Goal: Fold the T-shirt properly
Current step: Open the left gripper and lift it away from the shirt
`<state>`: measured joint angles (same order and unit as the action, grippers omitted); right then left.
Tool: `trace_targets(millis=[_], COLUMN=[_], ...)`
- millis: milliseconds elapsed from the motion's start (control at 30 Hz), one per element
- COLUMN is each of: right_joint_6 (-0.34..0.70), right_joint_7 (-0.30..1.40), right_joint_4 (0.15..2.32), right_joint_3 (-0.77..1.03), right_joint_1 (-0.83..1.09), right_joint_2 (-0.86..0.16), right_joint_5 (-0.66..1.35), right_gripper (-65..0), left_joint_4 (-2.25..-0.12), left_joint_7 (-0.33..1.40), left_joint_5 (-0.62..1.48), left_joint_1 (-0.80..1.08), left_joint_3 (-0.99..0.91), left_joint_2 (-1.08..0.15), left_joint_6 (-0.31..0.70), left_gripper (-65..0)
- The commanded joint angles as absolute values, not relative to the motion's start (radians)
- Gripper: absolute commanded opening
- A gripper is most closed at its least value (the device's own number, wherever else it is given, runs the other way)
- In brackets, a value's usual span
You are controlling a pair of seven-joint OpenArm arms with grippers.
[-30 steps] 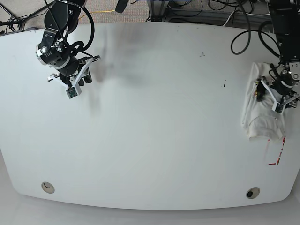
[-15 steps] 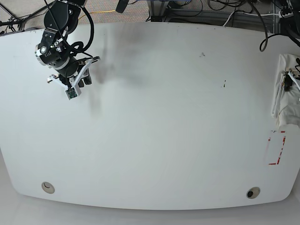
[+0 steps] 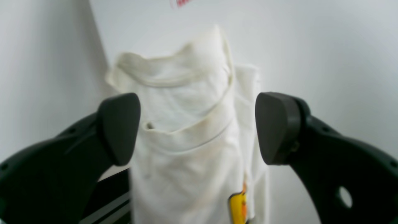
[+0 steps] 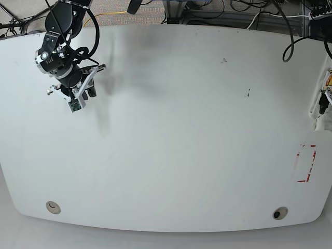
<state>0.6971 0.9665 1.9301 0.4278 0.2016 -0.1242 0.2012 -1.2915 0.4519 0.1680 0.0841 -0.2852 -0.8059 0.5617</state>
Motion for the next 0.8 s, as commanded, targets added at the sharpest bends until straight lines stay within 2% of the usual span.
trace_targets(millis=[0,167,367,633,767], right_joint_6=[0.698,0.698,0.698,0.698,0.698], right_joint_7=[0.905,0.897,0.799,0.61,0.476], right_joint_4=[1.952,1.948,1.948,1.929,1.923], right_joint_3=[0.43,0.45,0.461,0.472,0.503], right_joint_1=[0.199,0.2,0.2,0.223,0.297], right_joint_2=[-0.127,-0.127,-0.127,-0.097,-0.091], right_joint_5=[0.213,0.211,0.208,0.048,0.044], right_gripper=[-51.4,-51.4,-51.4,-51.4,-51.4], left_joint_4=[-1.428,-1.655,-1.821,-1.853,-1.857], left_joint_7=[0.473,0.533,0.533,0.515,0.363], left_joint_5=[0.162,0.157,0.025,-0.137,-0.151], left_joint_1=[0.082,0.113,0.116,0.139,0.229], left_joint_3=[-0.326,-0.38,-0.306,-0.2,-0.191], left_joint_2=[-0.769,-0.621,-0.412,-0.197,-0.134], left_joint_6=[0.547,0.539,0.498,0.473,0.447], left_gripper=[-10.8,-10.8,-11.0,-11.0,-14.7])
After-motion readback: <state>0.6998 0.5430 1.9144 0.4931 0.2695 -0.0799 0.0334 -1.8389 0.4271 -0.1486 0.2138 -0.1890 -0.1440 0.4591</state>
